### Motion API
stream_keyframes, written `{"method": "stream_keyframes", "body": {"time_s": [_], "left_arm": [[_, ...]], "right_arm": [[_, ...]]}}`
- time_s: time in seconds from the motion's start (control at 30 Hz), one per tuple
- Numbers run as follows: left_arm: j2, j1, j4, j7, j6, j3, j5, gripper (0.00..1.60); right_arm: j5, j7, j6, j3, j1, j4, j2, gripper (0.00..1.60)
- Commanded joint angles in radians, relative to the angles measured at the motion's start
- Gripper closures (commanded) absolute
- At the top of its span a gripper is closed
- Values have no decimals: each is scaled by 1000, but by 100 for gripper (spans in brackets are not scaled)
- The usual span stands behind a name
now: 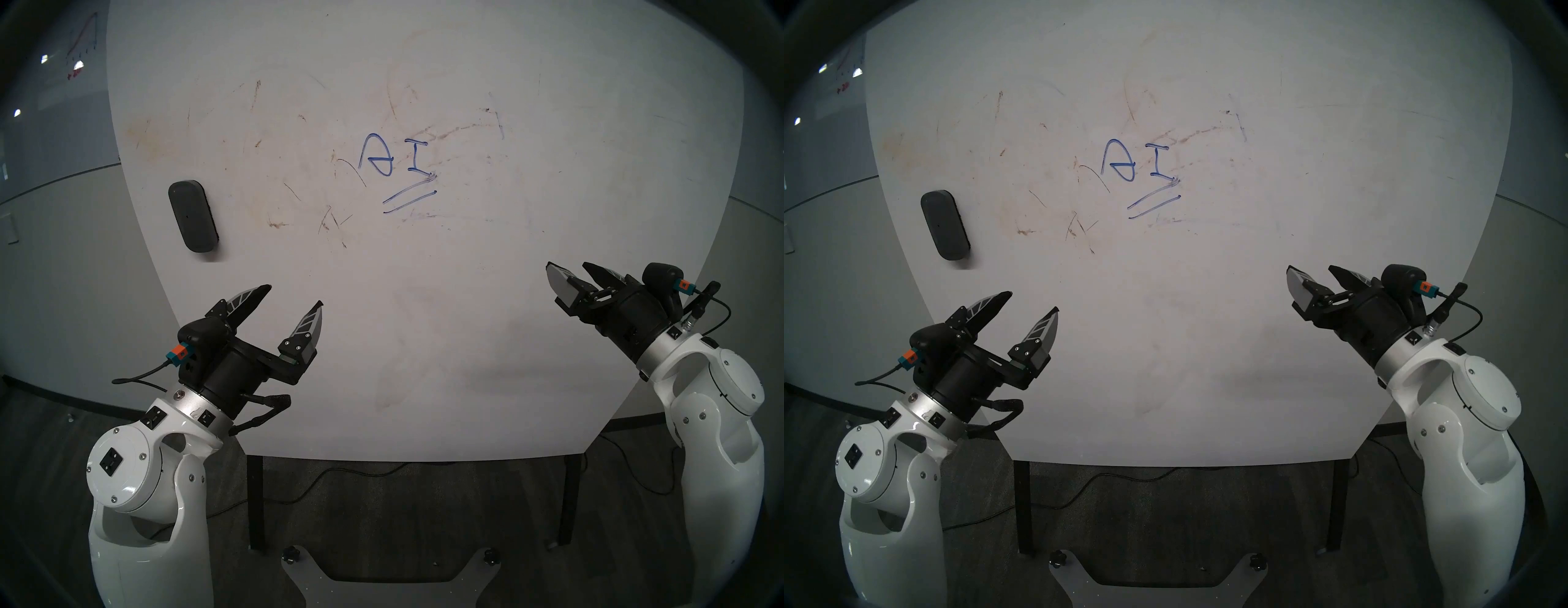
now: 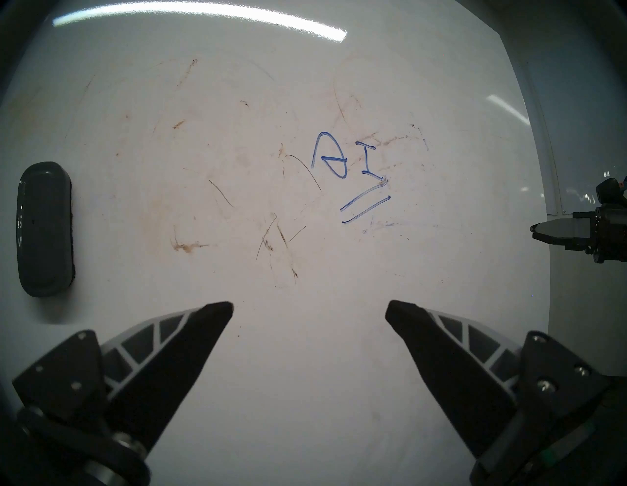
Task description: Erase all marks on the whiteboard with the eraser
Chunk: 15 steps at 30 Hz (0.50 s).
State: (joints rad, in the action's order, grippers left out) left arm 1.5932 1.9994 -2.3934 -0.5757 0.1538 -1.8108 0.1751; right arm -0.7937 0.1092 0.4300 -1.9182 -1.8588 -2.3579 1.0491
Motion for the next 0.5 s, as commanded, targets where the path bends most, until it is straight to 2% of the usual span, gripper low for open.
{"method": "stream_keyframes", "body": {"time_s": [0.0,0.47], "left_arm": [[1,0,-17,2,-1,-1,-1,0],[1,-2,-15,0,-7,-1,-1,0]], "right_arm": [[1,0,-1,0,3,-13,-2,0],[3,2,0,-1,4,-13,0,0]]}}
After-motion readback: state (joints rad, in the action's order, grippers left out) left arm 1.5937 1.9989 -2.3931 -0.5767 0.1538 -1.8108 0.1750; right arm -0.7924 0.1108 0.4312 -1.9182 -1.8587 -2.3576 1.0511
